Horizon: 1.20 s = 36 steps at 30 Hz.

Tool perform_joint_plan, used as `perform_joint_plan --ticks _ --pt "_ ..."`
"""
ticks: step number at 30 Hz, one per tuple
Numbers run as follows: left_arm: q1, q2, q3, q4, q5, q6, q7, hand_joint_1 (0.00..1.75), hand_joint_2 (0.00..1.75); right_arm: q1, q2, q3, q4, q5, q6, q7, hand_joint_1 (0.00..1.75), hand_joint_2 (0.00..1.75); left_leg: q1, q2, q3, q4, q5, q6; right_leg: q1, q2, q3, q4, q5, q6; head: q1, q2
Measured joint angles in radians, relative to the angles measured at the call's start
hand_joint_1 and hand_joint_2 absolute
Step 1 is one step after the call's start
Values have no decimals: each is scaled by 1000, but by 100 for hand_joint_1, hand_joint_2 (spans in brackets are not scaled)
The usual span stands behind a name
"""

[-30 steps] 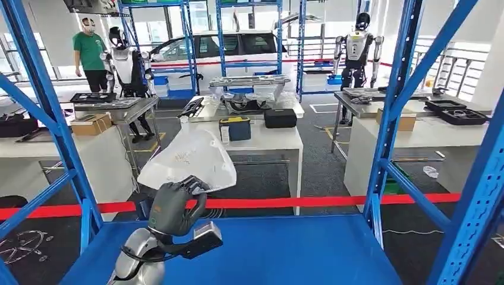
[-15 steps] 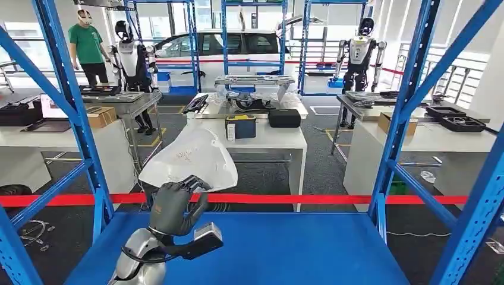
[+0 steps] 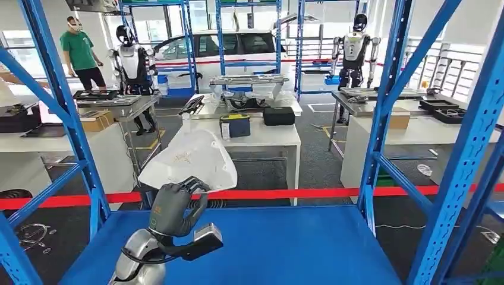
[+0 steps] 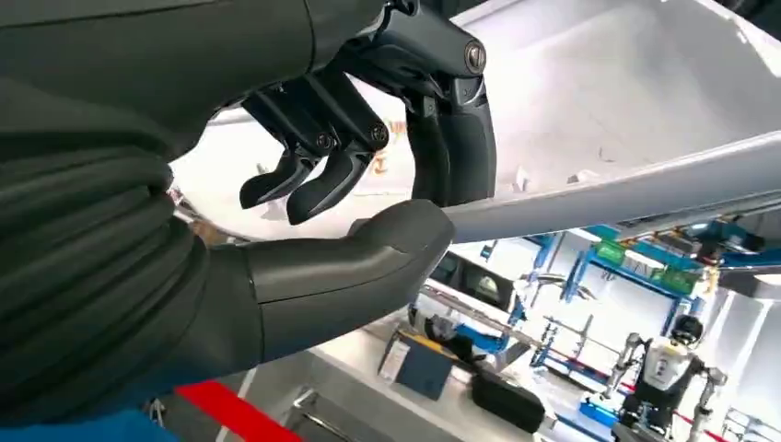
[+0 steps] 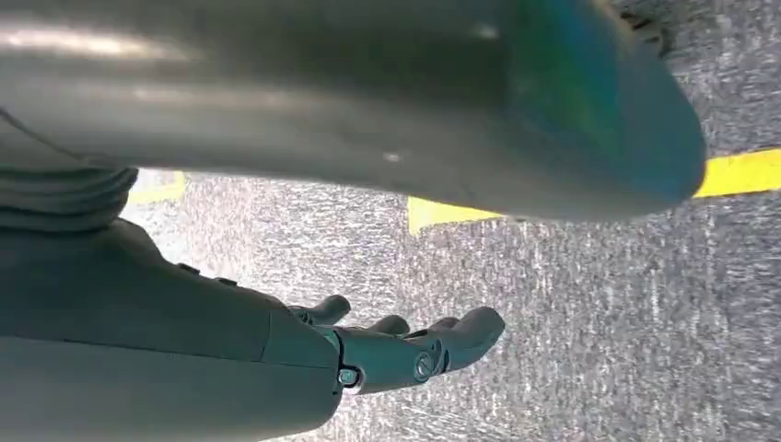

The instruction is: Take the parts from the cabinet and place them on the table.

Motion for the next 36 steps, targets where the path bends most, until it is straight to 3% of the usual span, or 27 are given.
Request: perform_joint_plan --ticks 1,2,5,6,7,8,10,11,12,13,15,16,17,18,27,28,29,30,32,33,36 --pt "-1 0 0 0 0 1 0 175 175 0 0 0 0 0 0 0 0 0 0 -1 50 -91 6 5 0 0 -1 0 3 5 0 0" --pt "-2 -1 0 -1 0 1 0 175 175 -1 0 0 0 0 0 0 0 0 -9 -1 58 -101 4 11 4 0 -5 0 8 13 0 0" --pt "-2 0 0 0 0 3 0 175 175 0 0 0 0 1 0 0 0 0 -15 -4 48 -101 18 31 -1 -1 -7 -10 25 34 0 0" --pt "-2 0 0 0 0 3 1 175 175 0 0 0 0 1 0 0 0 0 -12 -3 48 -113 30 43 -2 0 -9 -11 27 41 0 0" --pt "-3 -1 0 0 0 3 0 175 175 0 0 0 0 1 0 0 0 0 -8 2 46 -116 38 51 -5 0 -15 4 9 43 0 0" --pt "-4 -2 -1 0 0 3 0 175 175 0 0 0 0 1 0 0 0 0 -7 3 38 -117 44 60 -2 0 -33 49 -35 46 1 0" --pt "-4 -2 -2 0 0 3 0 175 175 0 0 0 0 1 0 0 0 0 -11 4 19 -115 55 66 -2 0 -98 212 -128 51 1 0" --pt "-3 -2 -2 2 0 3 0 175 175 0 0 0 0 2 0 -2 0 0 -13 4 9 -112 60 66 -1 0 -124 282 -157 52 1 0" --pt "-1 -2 -2 4 0 3 0 175 175 0 0 0 0 3 1 -2 0 0 -14 4 -2 -109 66 66 1 0 -127 311 -163 50 1 0" --pt "1 -1 -2 5 0 3 0 175 175 1 0 0 0 3 1 -3 0 0 -15 3 -10 -105 70 64 3 0 -103 281 -146 48 1 0" --pt "1 -1 -4 6 0 3 -1 175 175 0 0 0 0 5 2 -3 0 0 -14 2 -21 -97 75 60 5 -1 9 110 -80 41 1 0" --pt "1 -1 -5 6 0 3 -1 175 175 -1 0 0 0 6 3 -5 0 0 -14 3 -24 -91 76 57 5 -1 68 15 -66 35 1 0" --pt "1 -1 -5 6 0 5 0 175 175 -3 0 0 0 6 4 -6 0 0 -21 4 -28 -91 78 50 11 -1 68 6 -77 29 1 0" --pt "0 0 -6 6 -2 5 -1 175 175 -3 0 0 0 7 5 -8 0 0 -19 4 -29 -90 80 46 12 0 67 -1 -67 23 1 0" --pt "0 0 -7 6 -4 5 -1 175 175 -2 0 0 0 8 6 -7 0 0 -19 4 -31 -91 81 44 11 1 67 -4 -64 22 1 0" --pt "0 0 -11 6 -13 5 -1 175 175 -1 0 0 0 10 8 -7 0 0 -23 4 -31 -91 72 65 10 0 66 -6 -61 27 0 0" --pt "0 1 -16 6 -21 5 -1 175 175 -1 0 0 0 12 10 -6 0 0 -23 4 -31 -95 79 70 12 0 64 -6 -58 22 0 0" --pt "0 1 -16 6 -23 5 -1 175 175 -1 0 0 0 12 12 -6 0 0 -23 4 -31 -97 83 65 13 0 63 -6 -57 20 0 0" --pt "0 3 -21 9 -24 5 -3 175 175 -1 0 0 0 14 15 -5 0 0 -22 4 -31 -110 102 40 13 0 55 -5 -48 10 0 0" --pt "0 3 -31 17 -29 -10 -8 175 175 -1 0 0 0 18 14 -1 0 0 -21 4 -31 -111 105 36 13 0 54 -5 -48 9 0 0" --pt "0 3 -42 29 -40 -16 -14 175 175 -2 0 0 0 19 14 2 0 0 -20 4 -32 -111 105 35 13 0 53 -5 -48 9 0 0"
